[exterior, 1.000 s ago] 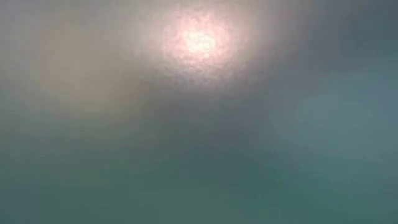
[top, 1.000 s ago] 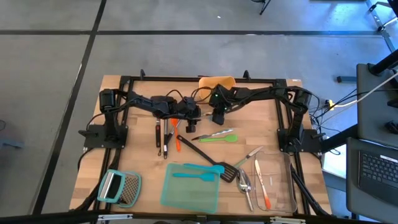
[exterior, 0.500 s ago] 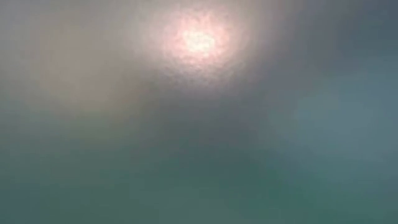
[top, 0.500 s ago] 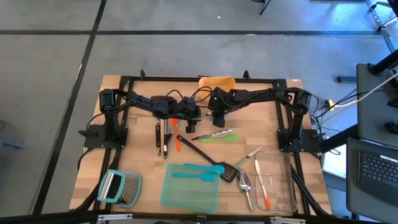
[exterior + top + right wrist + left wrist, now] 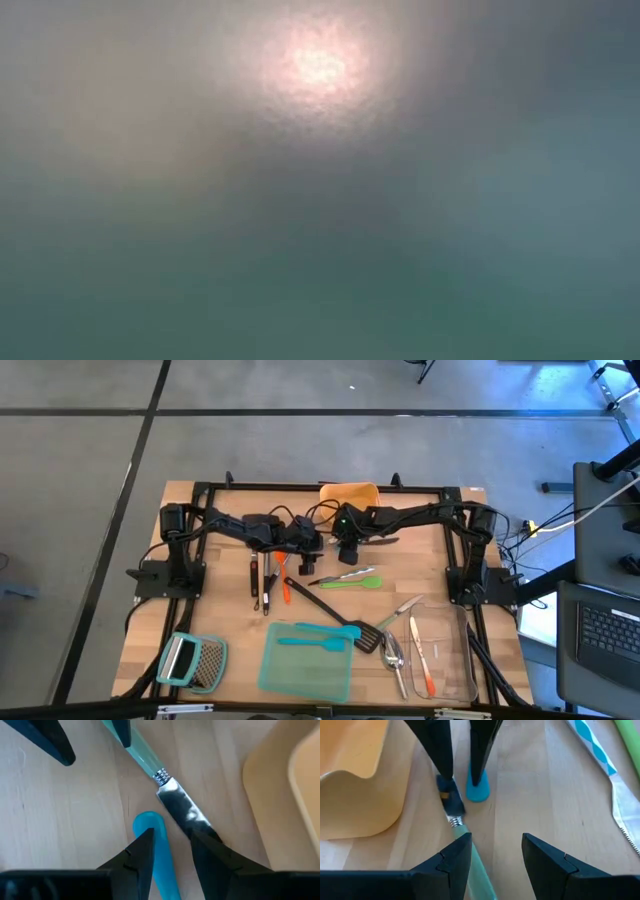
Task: Pick & Place Kitchen Items
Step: Put the green table knife into the transparent bin
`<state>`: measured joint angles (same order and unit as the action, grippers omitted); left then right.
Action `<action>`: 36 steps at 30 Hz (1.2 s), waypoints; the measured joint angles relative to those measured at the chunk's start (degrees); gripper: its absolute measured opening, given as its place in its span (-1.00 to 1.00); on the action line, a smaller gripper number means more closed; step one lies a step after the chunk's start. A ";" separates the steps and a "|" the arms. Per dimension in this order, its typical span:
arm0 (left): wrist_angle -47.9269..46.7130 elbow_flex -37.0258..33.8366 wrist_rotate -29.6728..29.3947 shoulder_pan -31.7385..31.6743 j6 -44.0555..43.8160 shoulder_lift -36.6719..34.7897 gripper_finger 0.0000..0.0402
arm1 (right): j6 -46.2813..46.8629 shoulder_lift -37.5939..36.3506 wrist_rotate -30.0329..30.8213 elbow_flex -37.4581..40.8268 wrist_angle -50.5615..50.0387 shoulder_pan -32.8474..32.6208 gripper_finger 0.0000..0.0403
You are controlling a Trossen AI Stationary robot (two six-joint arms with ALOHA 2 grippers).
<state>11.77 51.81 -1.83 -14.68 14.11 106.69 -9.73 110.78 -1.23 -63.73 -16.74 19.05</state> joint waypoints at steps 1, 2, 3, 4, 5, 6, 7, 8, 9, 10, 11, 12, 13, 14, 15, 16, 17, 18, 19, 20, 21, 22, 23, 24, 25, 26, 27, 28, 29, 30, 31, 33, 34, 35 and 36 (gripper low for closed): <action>0.00 0.00 0.00 0.04 0.00 0.00 -0.16 | -0.15 0.01 -0.06 0.01 -0.06 0.02 -0.35; 0.00 -0.01 0.00 0.03 0.00 0.00 -0.16 | -0.39 0.03 -0.09 0.01 -0.08 0.02 -0.35; 0.00 0.00 0.00 0.02 0.02 0.00 -0.16 | -0.60 0.04 -0.06 0.02 -0.08 0.02 -0.35; 0.00 0.00 0.00 0.02 0.02 0.00 -0.16 | -0.62 0.05 -0.01 0.03 -0.08 0.02 -0.35; 0.00 0.00 0.00 0.02 0.04 0.00 -0.16 | -0.84 0.09 -0.03 0.03 -0.04 0.02 -0.35; 0.00 -0.01 0.00 0.02 0.04 0.00 -0.16 | -1.06 0.09 -0.01 0.05 0.02 0.02 -0.35; 0.00 -0.01 0.00 0.02 0.04 0.00 -0.16 | -1.12 0.11 0.01 0.08 0.05 0.02 -0.35; 0.00 0.00 0.00 0.02 0.03 0.00 -0.16 | -1.19 0.11 0.14 0.09 0.07 0.02 -0.35; 0.00 0.00 0.00 0.02 0.04 0.02 -0.16 | -1.20 0.11 0.63 0.11 0.09 -0.09 -0.35; 0.01 0.00 -0.04 0.02 0.02 0.01 -0.16 | -1.21 0.11 1.51 0.12 0.15 -0.28 -0.35; 0.06 -0.02 -0.27 0.02 0.00 0.02 -0.16 | -1.21 0.11 2.12 0.12 0.16 -0.45 -0.35; 0.24 -0.02 -0.60 0.02 0.02 0.02 -0.16 | -1.21 0.13 2.53 0.12 0.14 -0.60 -0.35; 0.41 -0.02 -0.99 0.02 0.06 0.02 -0.16 | -1.21 0.13 2.75 0.12 0.16 -0.74 -0.35; 0.48 -0.02 -1.43 -0.09 0.15 0.02 -0.16 | -1.21 0.15 2.77 0.14 0.22 -0.79 -0.35; 0.52 -0.02 -1.79 -0.27 0.20 0.02 -0.16 | -1.21 0.15 2.75 0.14 0.25 -0.79 -0.35; 0.58 -0.02 -1.91 -0.51 0.20 0.02 -0.16 | -1.21 0.15 2.75 0.16 0.27 -0.80 -0.35; 0.70 -0.02 -1.99 -0.79 0.20 0.02 -0.16 | -1.21 0.15 2.76 0.16 0.27 -0.81 -0.35; 0.76 -0.02 -1.96 -1.02 0.20 0.02 -0.16 | -1.21 0.14 2.75 0.16 0.27 -0.81 -0.35; 0.76 -0.02 -1.71 -1.25 0.20 0.02 -0.16 | -1.20 -0.09 2.75 0.17 0.27 -0.81 -0.35; 0.75 -0.02 -1.34 -1.41 0.17 0.02 -0.16 | -1.08 -0.26 2.75 0.23 0.26 -0.82 -0.35; 0.76 -0.02 -1.11 -1.58 0.13 0.02 -0.16 | -1.01 -0.43 2.82 0.25 0.21 -0.91 -0.35; 0.80 -0.02 -0.85 -1.73 0.09 0.02 -0.16 | -1.01 -0.90 2.97 0.31 -0.10 -1.04 -0.35; 0.88 -0.02 -0.41 -1.95 0.00 0.02 -0.16 | -1.01 -1.38 3.16 0.40 -1.02 -1.16 -0.35; 1.14 -0.02 -0.12 -2.14 -0.04 0.02 -0.16 | -1.11 -1.77 3.26 0.51 -1.29 -1.30 -0.35; 1.58 -0.02 0.01 -2.29 -0.22 0.02 -0.16 | -1.23 -2.11 3.35 0.51 -1.30 -1.41 -0.35; 2.02 -0.02 0.04 -2.34 -0.33 0.02 -0.16 | -1.25 -2.55 3.36 0.56 -1.32 -1.52 -0.35; 2.40 -0.02 0.04 -2.34 -0.35 0.02 -0.16 | -1.27 -2.96 3.34 0.56 -1.16 -1.58 -0.35; 2.72 -0.02 0.06 -2.32 -0.33 0.02 -0.16 | -1.32 -3.30 3.28 0.55 -0.88 -1.60 -0.35; 2.91 -0.02 0.12 -2.32 -0.33 0.02 -0.16 | -1.35 -3.51 3.15 0.54 -0.89 -1.60 -0.35; 3.08 -0.02 0.15 -2.32 -0.34 0.02 -0.16 | -1.39 -3.56 3.14 0.54 -0.86 -1.60 -0.35; 3.16 -0.02 0.15 -2.33 -0.33 0.02 -0.16 | -1.40 -3.56 3.12 0.54 -0.80 -1.60 -0.35; 3.15 -0.02 0.26 -2.34 -0.40 0.02 -0.16 | -1.49 -3.56 3.10 0.54 -0.67 -1.60 -0.35; 3.17 -0.02 0.28 -2.34 -0.49 0.02 -0.16 | -1.78 -3.58 3.10 0.53 -0.39 -1.62 -0.35; 3.17 -0.02 0.31 -2.32 -0.73 0.02 -0.16 | -2.14 -3.60 2.94 0.51 -0.02 -1.62 -0.35; 3.17 -0.02 0.37 -2.32 -0.94 0.02 -0.16 | -2.54 -3.61 2.89 0.51 0.42 -1.63 -0.35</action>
<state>14.94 51.79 -1.45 -16.99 13.16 106.72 -12.27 107.17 1.66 -63.22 -16.31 17.41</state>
